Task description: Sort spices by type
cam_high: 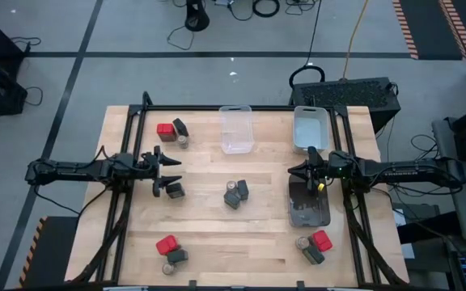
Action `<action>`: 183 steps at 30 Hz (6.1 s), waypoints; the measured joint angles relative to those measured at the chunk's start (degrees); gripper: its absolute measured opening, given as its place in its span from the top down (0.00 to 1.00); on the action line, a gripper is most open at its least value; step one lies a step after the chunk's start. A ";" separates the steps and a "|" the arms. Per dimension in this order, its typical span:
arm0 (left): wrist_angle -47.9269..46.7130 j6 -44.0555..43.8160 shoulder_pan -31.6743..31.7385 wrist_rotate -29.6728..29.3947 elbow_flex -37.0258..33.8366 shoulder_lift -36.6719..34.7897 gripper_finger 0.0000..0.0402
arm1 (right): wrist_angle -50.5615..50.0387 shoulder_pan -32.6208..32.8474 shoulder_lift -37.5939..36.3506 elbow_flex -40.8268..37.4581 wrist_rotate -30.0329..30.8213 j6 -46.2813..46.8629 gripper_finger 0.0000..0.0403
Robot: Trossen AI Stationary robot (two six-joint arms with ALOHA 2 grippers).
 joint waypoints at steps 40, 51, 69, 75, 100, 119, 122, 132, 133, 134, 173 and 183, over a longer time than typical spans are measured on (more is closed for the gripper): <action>0.00 0.01 0.00 -0.02 -0.02 0.01 0.32 | -0.02 0.00 -0.01 0.00 0.00 0.01 1.00; 0.64 1.87 0.00 -7.11 -0.02 0.00 0.32 | 0.00 0.00 0.00 0.00 -0.01 0.01 1.00; 6.41 -18.72 0.02 -4.66 0.00 0.00 0.32 | 4.02 0.17 1.64 16.80 -0.31 1.52 1.00; 6.26 -18.06 0.00 -4.18 0.07 0.01 0.32 | 0.50 0.76 9.90 29.12 -9.63 0.57 1.00; -8.47 -9.77 -3.05 5.88 26.23 19.75 0.32 | -31.13 16.48 41.30 57.98 -6.94 -1.22 1.00; -33.01 6.89 -14.93 -4.80 68.40 65.69 0.32 | -49.92 23.13 41.91 60.41 9.05 8.24 1.00; -32.97 10.12 -15.31 -4.72 71.51 70.12 0.32 | -50.31 24.28 41.86 58.62 9.29 11.57 1.00; -32.27 21.37 -15.39 -4.58 73.13 81.49 0.32 | -49.22 34.48 41.89 53.40 29.28 19.25 1.00; -32.19 22.24 -15.39 -4.31 73.13 82.34 0.32 | -49.24 34.97 41.89 53.48 29.83 18.27 1.00; -32.13 23.54 -15.39 -4.16 73.13 83.15 0.32 | -49.11 35.25 41.87 53.57 30.00 17.44 1.00; -27.18 24.13 -8.31 6.23 70.10 93.68 0.32 | -43.00 35.74 41.49 53.62 30.33 12.44 1.00; -26.95 24.06 -8.31 6.21 70.10 94.27 0.32 | -42.21 35.74 41.49 53.62 30.32 11.80 1.00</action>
